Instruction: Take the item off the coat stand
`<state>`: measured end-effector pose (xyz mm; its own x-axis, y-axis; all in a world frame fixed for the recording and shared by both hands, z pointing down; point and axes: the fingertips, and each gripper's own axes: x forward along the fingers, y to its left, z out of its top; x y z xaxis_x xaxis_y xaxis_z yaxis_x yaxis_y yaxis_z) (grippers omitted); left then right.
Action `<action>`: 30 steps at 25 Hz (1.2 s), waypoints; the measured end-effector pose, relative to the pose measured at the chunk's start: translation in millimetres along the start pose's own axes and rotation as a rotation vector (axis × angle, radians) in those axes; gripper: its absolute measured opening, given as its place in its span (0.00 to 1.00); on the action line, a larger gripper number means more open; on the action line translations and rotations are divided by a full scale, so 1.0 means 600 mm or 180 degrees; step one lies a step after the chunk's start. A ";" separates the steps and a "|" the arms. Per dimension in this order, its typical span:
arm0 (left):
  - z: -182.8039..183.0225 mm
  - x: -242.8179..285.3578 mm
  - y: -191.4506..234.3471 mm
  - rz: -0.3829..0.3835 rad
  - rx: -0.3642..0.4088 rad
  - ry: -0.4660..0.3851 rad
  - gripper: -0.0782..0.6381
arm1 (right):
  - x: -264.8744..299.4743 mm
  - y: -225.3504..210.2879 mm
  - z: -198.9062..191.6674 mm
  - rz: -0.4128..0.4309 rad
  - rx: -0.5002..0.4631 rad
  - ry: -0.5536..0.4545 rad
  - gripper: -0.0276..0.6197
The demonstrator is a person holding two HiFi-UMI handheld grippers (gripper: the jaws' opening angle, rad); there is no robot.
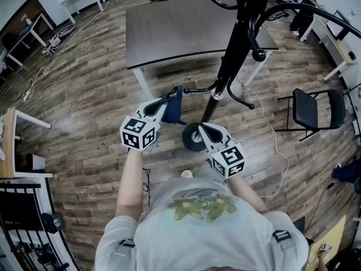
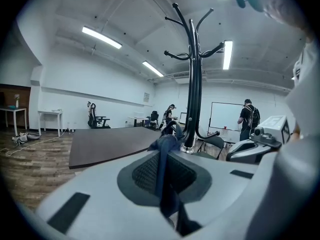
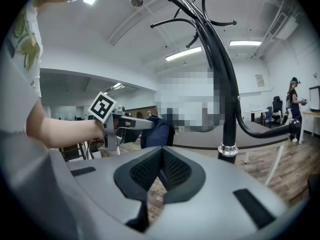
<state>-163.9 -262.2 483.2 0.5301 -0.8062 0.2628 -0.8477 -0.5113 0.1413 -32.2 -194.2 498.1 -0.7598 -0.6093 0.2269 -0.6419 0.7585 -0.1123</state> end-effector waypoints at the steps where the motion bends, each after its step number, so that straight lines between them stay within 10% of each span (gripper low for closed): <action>1: 0.001 -0.004 0.000 0.0008 -0.0004 -0.0006 0.16 | 0.001 0.002 0.001 0.0005 -0.0003 -0.0003 0.05; 30: -0.036 -0.069 -0.038 0.0093 -0.0210 -0.0058 0.16 | 0.023 0.055 0.018 0.0275 -0.0058 -0.0023 0.05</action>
<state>-167.0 -210.8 489.9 0.5049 -0.8261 0.2503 -0.8620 -0.4673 0.1965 -64.7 -179.9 487.0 -0.8129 -0.5432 0.2100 -0.5721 0.8123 -0.1135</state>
